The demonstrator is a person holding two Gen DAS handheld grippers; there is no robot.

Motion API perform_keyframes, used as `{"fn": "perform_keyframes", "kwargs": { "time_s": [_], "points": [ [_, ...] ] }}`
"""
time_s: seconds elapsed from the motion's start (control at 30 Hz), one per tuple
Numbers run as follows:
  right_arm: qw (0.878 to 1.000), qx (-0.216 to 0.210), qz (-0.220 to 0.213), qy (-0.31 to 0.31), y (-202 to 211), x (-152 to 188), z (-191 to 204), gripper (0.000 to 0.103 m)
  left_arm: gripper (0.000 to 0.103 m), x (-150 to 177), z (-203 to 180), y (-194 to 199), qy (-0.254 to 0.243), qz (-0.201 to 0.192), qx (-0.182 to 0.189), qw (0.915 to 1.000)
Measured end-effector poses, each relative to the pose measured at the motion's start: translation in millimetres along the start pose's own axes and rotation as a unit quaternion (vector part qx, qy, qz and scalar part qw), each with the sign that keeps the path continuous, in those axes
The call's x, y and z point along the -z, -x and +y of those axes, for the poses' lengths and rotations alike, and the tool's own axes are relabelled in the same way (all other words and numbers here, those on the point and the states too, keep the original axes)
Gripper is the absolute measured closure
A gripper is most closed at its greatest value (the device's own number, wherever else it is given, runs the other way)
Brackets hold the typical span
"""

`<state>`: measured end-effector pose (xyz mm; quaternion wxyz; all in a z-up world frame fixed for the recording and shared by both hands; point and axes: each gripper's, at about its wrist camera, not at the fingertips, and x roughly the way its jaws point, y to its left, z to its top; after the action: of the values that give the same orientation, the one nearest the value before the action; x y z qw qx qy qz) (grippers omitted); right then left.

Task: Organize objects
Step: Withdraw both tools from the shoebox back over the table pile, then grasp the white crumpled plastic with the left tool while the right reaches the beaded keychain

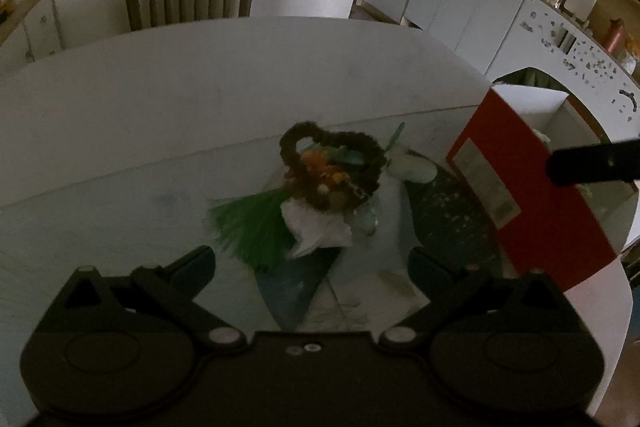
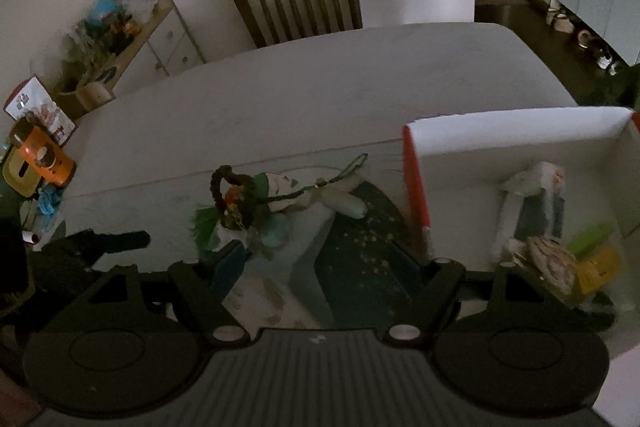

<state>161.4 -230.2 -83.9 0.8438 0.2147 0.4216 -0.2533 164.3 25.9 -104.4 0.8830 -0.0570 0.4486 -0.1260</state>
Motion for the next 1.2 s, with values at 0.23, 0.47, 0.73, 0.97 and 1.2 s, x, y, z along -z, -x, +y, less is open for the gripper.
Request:
{"fn": "perform_keyframes", "kwargs": {
  "time_s": [0.23, 0.47, 0.73, 0.97, 1.2],
  "points": [
    [1.000, 0.003, 0.018, -0.004, -33.4, -16.3, 18.4, 0.024, 0.001, -0.3, 4.9, -20.8, 0.001, -0.001, -0.004, 1.0000],
    [0.999, -0.008, 0.033, 0.002, -70.4, -31.0, 36.2, 0.029, 0.003, 0.0, 0.6, -29.8, -0.008, -0.019, -0.013, 0.9997],
    [0.998, -0.013, 0.047, 0.034, -93.6, -38.1, 56.2, 0.055, 0.017, 4.5, -12.3, -38.5, -0.021, -0.023, -0.015, 0.9994],
    [0.998, -0.011, 0.049, 0.048, -105.4, -46.0, 65.4, 0.065, 0.024, 5.3, -18.4, -44.7, -0.025, -0.023, -0.023, 0.9991],
    [0.997, -0.008, 0.056, 0.058, -112.7, -46.2, 69.0, 0.080, 0.040, 5.4, -22.3, -47.3, -0.032, -0.025, -0.030, 0.9987]
  ]
}}
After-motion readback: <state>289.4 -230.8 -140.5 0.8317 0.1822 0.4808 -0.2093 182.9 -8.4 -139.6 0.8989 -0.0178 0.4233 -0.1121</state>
